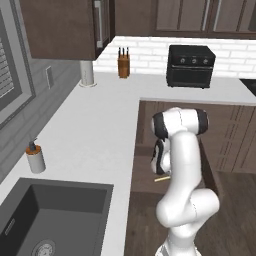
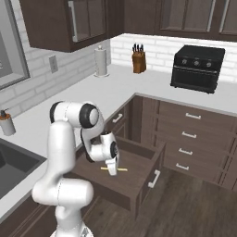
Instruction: Take a straw from the drawer in front and place it inside the glass cup on the dining counter.
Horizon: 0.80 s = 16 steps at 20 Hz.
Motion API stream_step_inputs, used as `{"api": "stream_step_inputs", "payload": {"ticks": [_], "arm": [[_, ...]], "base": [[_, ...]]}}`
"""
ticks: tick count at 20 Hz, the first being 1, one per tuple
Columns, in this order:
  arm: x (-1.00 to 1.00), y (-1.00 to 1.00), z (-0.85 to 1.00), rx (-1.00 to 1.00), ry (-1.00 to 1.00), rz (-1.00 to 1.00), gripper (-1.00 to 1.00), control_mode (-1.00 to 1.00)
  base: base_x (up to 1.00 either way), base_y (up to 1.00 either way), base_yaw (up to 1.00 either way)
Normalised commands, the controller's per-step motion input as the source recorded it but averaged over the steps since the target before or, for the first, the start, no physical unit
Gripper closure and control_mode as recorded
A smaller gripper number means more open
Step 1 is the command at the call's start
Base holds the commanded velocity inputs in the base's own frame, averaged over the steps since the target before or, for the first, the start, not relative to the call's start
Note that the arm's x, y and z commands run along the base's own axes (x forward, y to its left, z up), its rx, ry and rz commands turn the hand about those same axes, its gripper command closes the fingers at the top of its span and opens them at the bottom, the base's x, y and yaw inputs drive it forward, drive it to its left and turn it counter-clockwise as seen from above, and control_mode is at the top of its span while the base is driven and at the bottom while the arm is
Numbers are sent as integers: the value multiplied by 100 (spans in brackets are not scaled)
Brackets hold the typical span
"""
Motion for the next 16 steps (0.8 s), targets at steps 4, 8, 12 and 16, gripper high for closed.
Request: {"api": "stream_step_inputs", "payload": {"ticks": [4, 8, 12, 16], "arm": [[-81, -57, 58, 0, 5, -1, 100, -100], [-61, -49, 92, 0, 0, 0, 100, -100], [-19, -20, 100, -3, -16, 0, 100, -100], [-1, 0, 100, -5, -14, 0, 100, -100]], "base": [[0, 0, 0], [0, 0, 0], [0, 0, 0], [0, 0, 0]]}}
